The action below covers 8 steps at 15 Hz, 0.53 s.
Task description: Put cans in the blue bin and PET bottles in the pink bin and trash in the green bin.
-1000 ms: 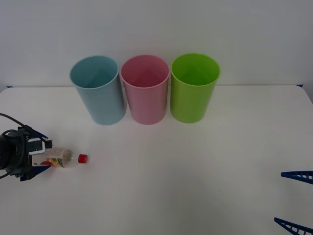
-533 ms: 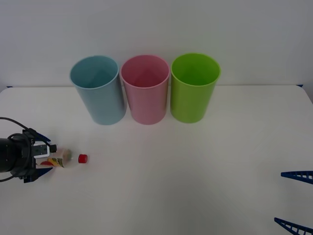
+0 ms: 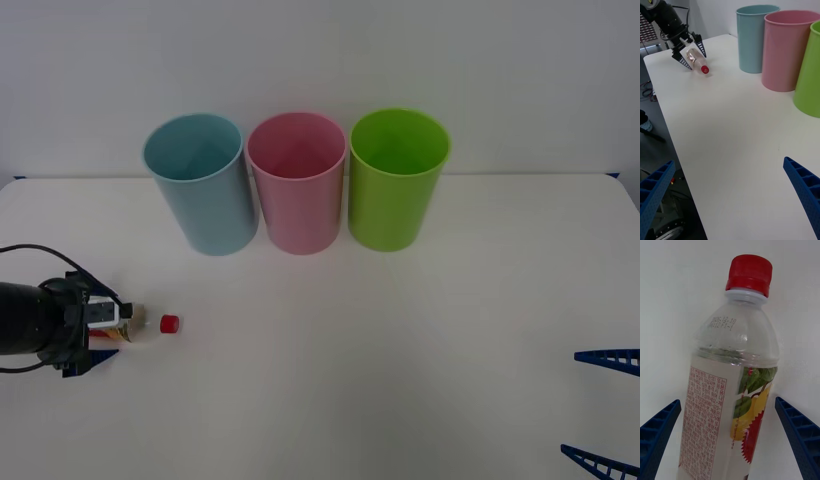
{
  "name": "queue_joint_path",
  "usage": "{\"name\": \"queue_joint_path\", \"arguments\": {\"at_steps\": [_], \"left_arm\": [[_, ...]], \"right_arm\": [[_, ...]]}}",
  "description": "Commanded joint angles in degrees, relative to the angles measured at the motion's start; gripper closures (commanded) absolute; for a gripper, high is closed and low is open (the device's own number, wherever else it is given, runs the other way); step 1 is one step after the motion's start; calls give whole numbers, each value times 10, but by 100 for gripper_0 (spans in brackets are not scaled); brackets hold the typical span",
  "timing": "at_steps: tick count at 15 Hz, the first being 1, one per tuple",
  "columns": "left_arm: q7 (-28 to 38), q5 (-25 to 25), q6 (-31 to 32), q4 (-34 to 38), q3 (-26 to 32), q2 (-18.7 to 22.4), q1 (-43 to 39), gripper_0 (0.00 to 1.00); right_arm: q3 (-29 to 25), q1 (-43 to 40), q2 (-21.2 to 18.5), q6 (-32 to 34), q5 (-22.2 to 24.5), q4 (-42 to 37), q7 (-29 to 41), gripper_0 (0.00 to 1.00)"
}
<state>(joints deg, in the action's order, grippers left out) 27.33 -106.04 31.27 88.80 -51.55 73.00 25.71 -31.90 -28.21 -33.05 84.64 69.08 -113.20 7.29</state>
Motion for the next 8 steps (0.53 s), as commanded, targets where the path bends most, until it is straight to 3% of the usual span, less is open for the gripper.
{"name": "queue_joint_path", "arguments": {"at_steps": [1, 3, 4, 5, 8], "left_arm": [[10, -1, 0, -5, -8, -10, 8, 15], [12, -3, 0, -5, -7, -13, 11, 16], [12, -6, -1, -5, -8, -15, 13, 46], [15, -7, -7, -5, -7, -16, 14, 97], [14, -13, -22, -4, -7, -16, 14, 100]], "right_arm": [[0, 0, 0, 0, 0, 0, 0, 0], [0, 0, 0, 0, 0, 0, 0, 0], [0, 0, 0, 0, 0, 0, 0, 0], [0, 0, 0, 0, 0, 0, 0, 0], [0, 0, 0, 0, 0, 0, 0, 0]]}}
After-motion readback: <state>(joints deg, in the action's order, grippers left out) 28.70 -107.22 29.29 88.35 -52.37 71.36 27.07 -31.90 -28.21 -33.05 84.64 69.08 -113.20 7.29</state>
